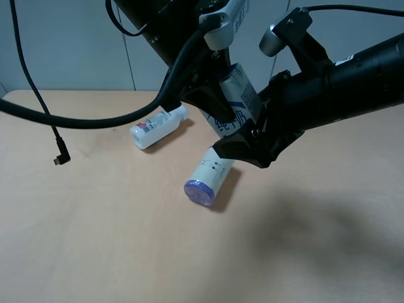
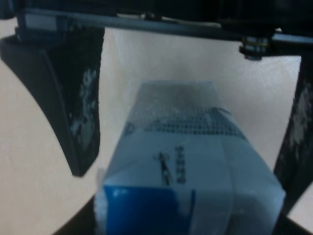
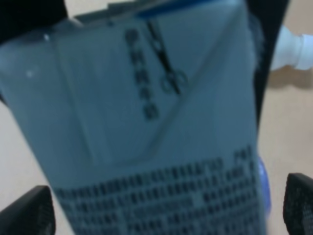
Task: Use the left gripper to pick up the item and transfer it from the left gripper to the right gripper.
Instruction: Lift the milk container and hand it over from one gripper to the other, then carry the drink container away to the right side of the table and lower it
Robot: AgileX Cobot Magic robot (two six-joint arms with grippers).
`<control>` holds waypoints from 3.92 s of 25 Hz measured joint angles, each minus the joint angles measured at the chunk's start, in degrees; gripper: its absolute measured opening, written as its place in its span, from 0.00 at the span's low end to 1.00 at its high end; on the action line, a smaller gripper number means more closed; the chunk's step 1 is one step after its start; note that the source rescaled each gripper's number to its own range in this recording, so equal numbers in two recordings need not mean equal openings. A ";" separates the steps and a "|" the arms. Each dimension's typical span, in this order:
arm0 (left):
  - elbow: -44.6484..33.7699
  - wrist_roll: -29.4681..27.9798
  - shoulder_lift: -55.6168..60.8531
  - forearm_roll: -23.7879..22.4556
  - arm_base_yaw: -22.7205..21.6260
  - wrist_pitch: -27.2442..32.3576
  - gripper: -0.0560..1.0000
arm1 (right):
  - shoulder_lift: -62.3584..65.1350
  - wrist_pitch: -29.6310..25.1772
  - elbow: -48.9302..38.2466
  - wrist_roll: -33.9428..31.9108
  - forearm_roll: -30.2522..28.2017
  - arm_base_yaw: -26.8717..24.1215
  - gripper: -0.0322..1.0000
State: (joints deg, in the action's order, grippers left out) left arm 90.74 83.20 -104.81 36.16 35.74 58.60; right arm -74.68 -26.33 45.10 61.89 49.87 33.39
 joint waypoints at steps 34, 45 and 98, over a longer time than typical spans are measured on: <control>0.00 -0.02 0.06 2.50 0.00 0.64 0.89 | -3.06 0.73 0.00 7.84 3.63 0.00 0.06; 0.00 -0.02 0.28 3.09 0.00 0.66 1.00 | -3.06 0.73 0.00 7.84 3.63 0.00 0.06; -53.55 -73.94 79.78 -36.60 0.00 3.05 0.85 | -3.06 -1.84 0.00 7.84 3.56 0.00 0.06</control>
State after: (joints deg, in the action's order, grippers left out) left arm 37.19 9.26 -25.03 -0.44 35.74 61.65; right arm -77.74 -28.17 45.10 69.73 53.43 33.39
